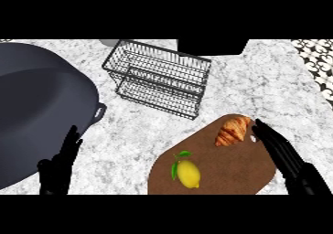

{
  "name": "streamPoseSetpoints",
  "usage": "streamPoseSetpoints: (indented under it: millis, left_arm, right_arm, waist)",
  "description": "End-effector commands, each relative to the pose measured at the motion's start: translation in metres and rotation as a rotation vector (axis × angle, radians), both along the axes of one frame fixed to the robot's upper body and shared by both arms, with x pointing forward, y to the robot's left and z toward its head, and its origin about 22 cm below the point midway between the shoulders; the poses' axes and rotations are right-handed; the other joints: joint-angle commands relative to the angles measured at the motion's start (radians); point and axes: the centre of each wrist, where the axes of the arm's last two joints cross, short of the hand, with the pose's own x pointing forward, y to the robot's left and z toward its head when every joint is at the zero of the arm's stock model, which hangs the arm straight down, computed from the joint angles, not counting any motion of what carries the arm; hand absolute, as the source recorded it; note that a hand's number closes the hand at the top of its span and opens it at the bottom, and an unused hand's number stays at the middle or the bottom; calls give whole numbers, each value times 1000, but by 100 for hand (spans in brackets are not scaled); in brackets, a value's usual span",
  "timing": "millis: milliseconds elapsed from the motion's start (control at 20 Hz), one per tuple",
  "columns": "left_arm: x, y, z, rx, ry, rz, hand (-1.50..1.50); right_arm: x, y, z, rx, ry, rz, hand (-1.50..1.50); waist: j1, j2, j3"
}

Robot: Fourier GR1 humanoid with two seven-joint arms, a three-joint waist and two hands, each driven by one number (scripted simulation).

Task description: Pick the lemon from the cutting board and place it in the tiered basket

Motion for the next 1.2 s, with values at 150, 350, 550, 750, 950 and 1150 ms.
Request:
streamPoseSetpoints:
  millis: [150, 350, 550, 750, 950, 1150]
  left_arm:
    - [6, -7, -3, 5, 22, 12, 0]
    - [13, 1, -1, 2, 18, -29, 0]
    - [22, -16, -6, 15, 18, -25, 0]
    - [14, -20, -12, 0, 3, -37, 0]
    - [30, -19, -7, 2, 11, -25, 0]
    - [21, -24, -17, 12, 20, -17, 0]
  right_arm:
    - [-33, 15, 25, -369, 51, -145, -150]
    - [-47, 48, 29, -419, 46, -235, -150]
    - [-45, 94, 26, -487, 51, -280, -150]
    - [-46, 147, -7, -554, 38, -301, -150]
    - [-39, 158, -12, -695, 111, -363, -150]
    - [-41, 164, -29, -745, 156, -383, -150]
  waist:
    - [1, -4, -2]
    - [28, 2, 2]
    - [46, 9, 5]
    - [51, 10, 9]
    - [44, 12, 8]
    - [44, 12, 9]
